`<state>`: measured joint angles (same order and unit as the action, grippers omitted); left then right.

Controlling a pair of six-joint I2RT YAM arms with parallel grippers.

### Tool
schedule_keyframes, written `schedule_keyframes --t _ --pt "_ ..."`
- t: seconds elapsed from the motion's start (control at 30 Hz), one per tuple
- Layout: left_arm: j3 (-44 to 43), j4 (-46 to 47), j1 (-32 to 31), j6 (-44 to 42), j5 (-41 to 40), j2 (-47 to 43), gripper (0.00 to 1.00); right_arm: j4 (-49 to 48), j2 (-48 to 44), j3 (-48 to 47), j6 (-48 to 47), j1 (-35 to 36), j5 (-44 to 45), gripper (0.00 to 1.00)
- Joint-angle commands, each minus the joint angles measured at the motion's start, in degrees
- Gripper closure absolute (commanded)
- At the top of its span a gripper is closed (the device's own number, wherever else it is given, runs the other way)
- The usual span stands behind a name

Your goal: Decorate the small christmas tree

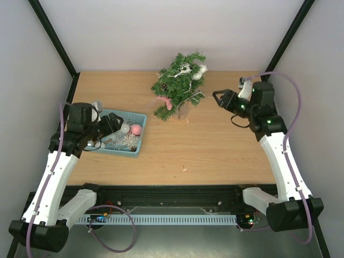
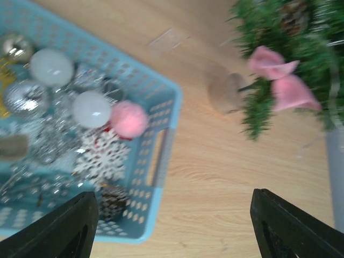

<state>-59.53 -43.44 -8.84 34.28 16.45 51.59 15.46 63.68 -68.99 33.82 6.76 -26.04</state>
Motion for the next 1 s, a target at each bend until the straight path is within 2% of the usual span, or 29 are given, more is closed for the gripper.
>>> schedule_keyframes --t 0.0,0.23,0.63,0.77,0.97 --pt "3.8 -5.6 0.8 1.0 -4.7 -2.4 0.19 4.4 -3.7 7.7 -2.0 -0.2 1.1 0.48" --pt "11.4 -10.3 0.9 4.8 -3.7 -8.8 0.19 4.2 -8.4 17.2 -1.4 -0.1 0.1 0.48" --pt "23.0 -12.5 0.8 8.9 -0.3 -15.2 0.18 1.6 -9.5 22.5 -1.3 -0.1 -2.6 0.48" --pt "26.0 -9.1 0.8 10.3 -2.0 -14.8 0.17 0.7 -9.7 24.3 -1.3 -0.2 -2.7 0.48" --pt "29.9 2.8 0.8 15.0 -4.3 -11.5 0.19 0.2 -10.0 25.9 -1.2 -0.2 -3.5 0.48"
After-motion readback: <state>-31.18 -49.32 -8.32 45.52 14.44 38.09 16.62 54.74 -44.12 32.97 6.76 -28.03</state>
